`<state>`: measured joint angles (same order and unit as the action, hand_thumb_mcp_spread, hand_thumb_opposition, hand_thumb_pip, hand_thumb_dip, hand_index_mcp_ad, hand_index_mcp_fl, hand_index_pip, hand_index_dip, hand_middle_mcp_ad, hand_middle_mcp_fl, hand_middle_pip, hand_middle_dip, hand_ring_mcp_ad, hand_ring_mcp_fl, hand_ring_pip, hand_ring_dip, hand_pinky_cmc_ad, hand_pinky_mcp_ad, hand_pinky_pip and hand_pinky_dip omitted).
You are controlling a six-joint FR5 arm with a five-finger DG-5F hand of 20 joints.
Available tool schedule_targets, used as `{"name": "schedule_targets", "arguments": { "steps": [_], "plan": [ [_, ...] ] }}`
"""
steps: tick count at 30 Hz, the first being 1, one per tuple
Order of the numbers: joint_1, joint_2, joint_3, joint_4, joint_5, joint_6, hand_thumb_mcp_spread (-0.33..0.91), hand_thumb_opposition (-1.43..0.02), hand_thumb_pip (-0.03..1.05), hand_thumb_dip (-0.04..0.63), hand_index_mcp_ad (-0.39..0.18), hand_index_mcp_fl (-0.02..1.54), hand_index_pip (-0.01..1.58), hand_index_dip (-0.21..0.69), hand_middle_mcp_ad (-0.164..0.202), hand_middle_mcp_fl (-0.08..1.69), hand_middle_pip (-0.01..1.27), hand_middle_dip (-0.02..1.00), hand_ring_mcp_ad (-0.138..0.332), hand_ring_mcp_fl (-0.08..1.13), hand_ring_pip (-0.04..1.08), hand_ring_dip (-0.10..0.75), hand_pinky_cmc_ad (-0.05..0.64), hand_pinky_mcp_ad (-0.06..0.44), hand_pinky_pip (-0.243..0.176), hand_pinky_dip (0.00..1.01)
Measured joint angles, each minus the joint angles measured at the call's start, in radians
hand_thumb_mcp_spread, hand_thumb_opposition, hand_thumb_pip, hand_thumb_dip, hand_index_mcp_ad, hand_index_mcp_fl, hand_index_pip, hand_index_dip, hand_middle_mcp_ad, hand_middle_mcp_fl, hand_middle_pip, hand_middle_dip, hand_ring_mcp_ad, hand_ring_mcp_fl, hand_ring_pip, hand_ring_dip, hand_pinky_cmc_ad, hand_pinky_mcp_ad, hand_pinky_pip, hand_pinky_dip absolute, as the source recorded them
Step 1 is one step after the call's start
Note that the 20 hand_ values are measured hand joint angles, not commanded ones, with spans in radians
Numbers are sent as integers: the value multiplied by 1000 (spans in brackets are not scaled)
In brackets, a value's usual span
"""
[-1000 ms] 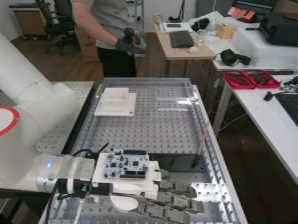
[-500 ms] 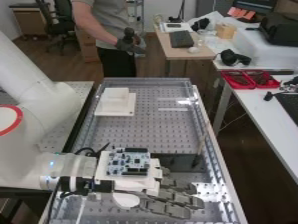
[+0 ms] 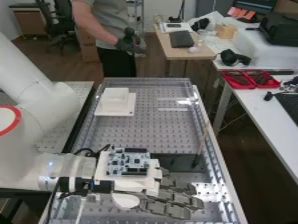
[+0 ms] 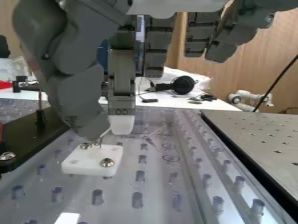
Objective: Grab the paper clip and place it in the clear container
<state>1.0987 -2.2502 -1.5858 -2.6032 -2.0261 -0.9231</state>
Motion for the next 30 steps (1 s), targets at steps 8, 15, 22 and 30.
{"name": "schedule_targets", "arguments": {
  "steps": [8, 15, 22, 30],
  "plan": [
    [0, -3, 7, -3, -7, 5, 398, -822, 691, 251, -143, 387, 1449, -30, -2, 155, 152, 175, 138, -21, 51, 59, 229, 98, -45, 182],
    [1, -5, 11, -11, -13, -6, 400, -829, 691, 251, -154, 387, 1452, -26, -2, 164, 152, 175, 138, -21, 51, 59, 227, 98, -45, 182],
    [2, -6, 13, -14, -16, -14, 400, -829, 691, 251, -161, 405, 1450, -37, -2, 168, 152, 175, 138, -21, 51, 59, 230, 98, -45, 182],
    [1, -6, 12, -13, -17, -13, 428, -895, 663, 253, -176, 487, 1518, -49, -5, 164, 152, 175, 138, -16, 51, 59, 241, 98, -42, 182]
  ]
}}
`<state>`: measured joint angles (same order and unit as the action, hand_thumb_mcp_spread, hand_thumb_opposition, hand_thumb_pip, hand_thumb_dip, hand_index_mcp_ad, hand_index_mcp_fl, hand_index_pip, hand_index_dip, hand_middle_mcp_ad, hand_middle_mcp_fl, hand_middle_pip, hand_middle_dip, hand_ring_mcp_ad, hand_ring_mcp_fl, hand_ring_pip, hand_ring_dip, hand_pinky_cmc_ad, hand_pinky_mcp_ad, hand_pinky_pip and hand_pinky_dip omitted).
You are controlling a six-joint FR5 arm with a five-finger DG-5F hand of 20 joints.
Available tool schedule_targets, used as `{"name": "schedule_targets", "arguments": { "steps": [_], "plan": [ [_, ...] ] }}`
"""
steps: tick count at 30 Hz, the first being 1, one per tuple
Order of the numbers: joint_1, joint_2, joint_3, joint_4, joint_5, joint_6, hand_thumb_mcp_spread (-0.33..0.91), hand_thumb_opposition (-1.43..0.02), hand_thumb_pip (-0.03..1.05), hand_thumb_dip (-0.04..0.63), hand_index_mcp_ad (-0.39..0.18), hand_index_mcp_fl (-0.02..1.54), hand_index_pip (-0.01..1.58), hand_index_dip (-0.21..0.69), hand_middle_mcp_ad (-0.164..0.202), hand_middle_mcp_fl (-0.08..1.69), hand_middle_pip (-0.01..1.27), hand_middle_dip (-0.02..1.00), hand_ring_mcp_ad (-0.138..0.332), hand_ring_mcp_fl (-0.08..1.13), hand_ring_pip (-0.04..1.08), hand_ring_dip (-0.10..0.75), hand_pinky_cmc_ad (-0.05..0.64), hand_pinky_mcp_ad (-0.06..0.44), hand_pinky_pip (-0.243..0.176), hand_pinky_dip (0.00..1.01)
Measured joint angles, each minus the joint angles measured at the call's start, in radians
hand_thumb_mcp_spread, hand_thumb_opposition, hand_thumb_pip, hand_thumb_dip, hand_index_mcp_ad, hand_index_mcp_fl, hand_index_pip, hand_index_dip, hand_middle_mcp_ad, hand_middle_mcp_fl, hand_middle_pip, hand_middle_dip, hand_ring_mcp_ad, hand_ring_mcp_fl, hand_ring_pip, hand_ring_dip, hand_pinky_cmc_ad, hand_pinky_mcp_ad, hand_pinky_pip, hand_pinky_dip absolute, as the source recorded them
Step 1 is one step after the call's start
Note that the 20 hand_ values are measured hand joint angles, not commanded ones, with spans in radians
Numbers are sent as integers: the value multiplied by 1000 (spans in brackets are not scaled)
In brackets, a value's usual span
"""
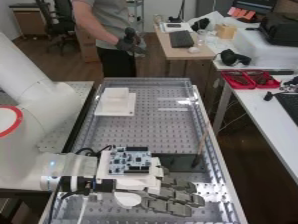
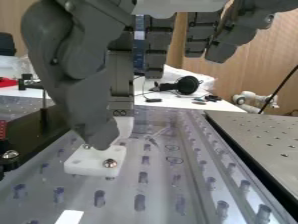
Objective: Grab the paper clip and place it in the clear container
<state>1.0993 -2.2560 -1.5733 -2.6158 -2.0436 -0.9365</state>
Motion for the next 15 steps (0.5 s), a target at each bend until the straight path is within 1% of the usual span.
{"name": "schedule_targets", "arguments": {
  "steps": [5, 11, 12, 14, 15],
  "plan": [
    [-1, -1, 4, -4, -3, -4, 438, -909, 656, 251, -176, 504, 1524, -47, -5, 202, 152, 175, 138, -16, 51, 59, 244, 98, -45, 182],
    [-2, -2, 4, 3, -2, 7, 431, -915, 648, 253, -176, 531, 1524, -42, -5, 202, 154, 175, 141, -12, 51, 59, 244, 101, -45, 182],
    [-2, -2, 3, 7, -2, 14, 436, -922, 648, 253, -176, 531, 1524, -42, -5, 202, 154, 175, 141, -12, 70, 59, 244, 98, -42, 182],
    [-2, 0, 0, 16, -2, 31, 433, -929, 646, 253, -176, 557, 1518, -42, -5, 204, 154, 171, 138, -12, 70, 59, 244, 98, -42, 182],
    [-3, 3, -4, 28, -2, 51, 433, -930, 646, 253, -176, 567, 1518, -42, -2, 206, 154, 175, 138, 0, 70, 59, 244, 98, -42, 180]
  ]
}}
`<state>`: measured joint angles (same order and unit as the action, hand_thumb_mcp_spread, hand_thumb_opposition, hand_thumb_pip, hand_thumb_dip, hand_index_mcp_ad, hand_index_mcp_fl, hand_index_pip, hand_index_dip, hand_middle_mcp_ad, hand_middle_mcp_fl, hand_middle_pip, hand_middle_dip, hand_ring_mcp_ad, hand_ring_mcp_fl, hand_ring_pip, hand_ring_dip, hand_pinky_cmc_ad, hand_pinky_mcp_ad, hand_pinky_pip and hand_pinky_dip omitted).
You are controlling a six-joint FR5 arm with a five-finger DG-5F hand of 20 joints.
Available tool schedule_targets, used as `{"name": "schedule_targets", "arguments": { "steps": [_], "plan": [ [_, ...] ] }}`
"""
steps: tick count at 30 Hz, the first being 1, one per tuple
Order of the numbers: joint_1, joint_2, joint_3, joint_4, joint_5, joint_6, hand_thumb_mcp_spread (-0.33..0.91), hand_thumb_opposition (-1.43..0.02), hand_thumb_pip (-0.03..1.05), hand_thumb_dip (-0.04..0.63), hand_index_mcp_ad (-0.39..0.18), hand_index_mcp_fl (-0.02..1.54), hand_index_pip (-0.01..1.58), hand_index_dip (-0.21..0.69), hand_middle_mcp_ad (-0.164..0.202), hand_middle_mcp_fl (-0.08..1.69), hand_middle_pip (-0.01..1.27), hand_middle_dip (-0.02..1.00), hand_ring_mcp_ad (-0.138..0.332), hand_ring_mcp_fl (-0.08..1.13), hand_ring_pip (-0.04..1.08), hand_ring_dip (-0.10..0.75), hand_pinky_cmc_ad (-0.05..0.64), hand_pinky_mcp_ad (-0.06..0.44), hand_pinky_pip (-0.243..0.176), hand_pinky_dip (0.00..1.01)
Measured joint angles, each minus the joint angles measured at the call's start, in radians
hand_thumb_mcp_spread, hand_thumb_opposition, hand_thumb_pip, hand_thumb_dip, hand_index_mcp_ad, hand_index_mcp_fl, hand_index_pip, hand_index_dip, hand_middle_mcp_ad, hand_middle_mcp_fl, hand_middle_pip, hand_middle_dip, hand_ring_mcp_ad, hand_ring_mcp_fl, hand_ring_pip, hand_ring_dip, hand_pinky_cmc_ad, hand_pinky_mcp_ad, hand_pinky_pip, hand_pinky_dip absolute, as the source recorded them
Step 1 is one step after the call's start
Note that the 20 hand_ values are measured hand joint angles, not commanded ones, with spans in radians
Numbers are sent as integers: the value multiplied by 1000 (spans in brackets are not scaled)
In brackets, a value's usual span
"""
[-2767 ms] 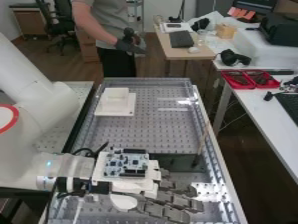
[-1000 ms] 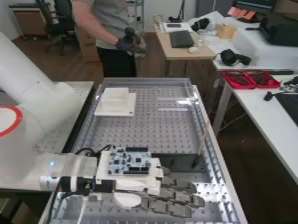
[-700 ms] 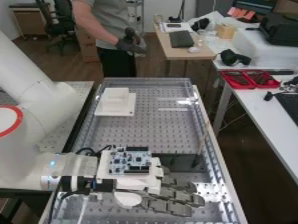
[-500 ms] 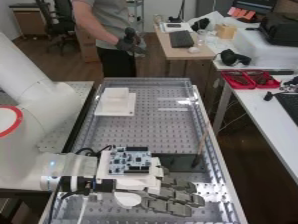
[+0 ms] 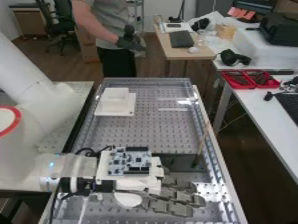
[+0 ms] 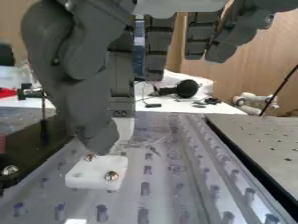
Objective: Grab the paper clip and place it in the clear container
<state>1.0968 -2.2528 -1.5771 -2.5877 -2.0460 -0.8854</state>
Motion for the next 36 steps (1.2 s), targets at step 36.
{"name": "schedule_targets", "arguments": {
  "steps": [36],
  "plan": [
    [266, 356, -320, 336, 134, 294, 436, -983, 588, 239, -176, 775, 1346, -51, -3, 300, 152, 188, 141, 14, 77, 59, 262, 113, -26, 182]
  ]
}}
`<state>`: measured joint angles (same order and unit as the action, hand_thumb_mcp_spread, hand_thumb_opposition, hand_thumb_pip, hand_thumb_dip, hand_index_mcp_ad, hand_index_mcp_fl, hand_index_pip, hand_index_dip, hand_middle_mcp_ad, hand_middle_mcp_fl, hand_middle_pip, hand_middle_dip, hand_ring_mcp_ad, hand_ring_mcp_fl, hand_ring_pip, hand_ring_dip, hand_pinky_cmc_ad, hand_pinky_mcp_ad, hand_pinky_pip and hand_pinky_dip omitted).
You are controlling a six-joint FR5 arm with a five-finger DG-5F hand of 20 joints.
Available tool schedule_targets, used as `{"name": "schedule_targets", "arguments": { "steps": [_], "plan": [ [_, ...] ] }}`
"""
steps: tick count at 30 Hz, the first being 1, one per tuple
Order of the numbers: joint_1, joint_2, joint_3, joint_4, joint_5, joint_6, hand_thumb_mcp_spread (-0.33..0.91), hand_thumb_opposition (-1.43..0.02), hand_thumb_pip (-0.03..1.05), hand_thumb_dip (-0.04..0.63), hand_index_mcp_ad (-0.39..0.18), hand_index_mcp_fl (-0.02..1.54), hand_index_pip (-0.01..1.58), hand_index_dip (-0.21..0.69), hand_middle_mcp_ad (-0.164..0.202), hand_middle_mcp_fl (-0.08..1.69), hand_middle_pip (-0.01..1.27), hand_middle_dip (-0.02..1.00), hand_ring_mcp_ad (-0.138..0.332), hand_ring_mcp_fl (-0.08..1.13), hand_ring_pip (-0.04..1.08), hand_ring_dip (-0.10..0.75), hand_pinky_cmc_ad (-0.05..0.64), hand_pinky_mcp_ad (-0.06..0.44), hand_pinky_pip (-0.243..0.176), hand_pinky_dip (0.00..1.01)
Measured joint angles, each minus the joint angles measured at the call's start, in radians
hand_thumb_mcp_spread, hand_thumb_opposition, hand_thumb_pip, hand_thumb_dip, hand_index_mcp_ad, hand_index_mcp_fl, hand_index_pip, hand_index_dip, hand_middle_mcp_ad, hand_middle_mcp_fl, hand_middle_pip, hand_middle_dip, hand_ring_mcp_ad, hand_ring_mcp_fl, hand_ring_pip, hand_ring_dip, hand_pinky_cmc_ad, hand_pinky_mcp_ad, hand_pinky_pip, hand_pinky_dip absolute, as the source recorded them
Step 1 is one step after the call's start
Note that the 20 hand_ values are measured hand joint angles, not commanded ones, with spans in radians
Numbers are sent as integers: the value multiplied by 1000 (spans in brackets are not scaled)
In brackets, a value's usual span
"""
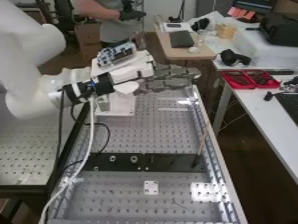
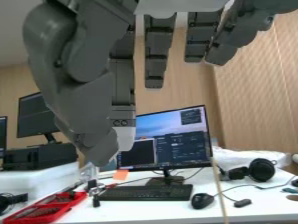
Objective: Grab the paper clip and place it in the clear container
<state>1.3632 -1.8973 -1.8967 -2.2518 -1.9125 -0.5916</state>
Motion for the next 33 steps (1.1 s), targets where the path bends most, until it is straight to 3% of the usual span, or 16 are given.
{"name": "schedule_targets", "arguments": {
  "steps": [19, 33],
  "plan": [
    [339, 33, -38, 12, 267, -43, 436, -988, 588, 239, -176, 770, 1330, -51, -2, 298, 152, 188, 141, 23, 80, 59, 279, 133, -26, 182],
    [455, -30, -4, -5, 378, -28, 429, -990, 588, 239, -176, 771, 1330, -51, -2, 302, 152, 188, 141, 23, 80, 59, 284, 143, -26, 182]
  ]
}}
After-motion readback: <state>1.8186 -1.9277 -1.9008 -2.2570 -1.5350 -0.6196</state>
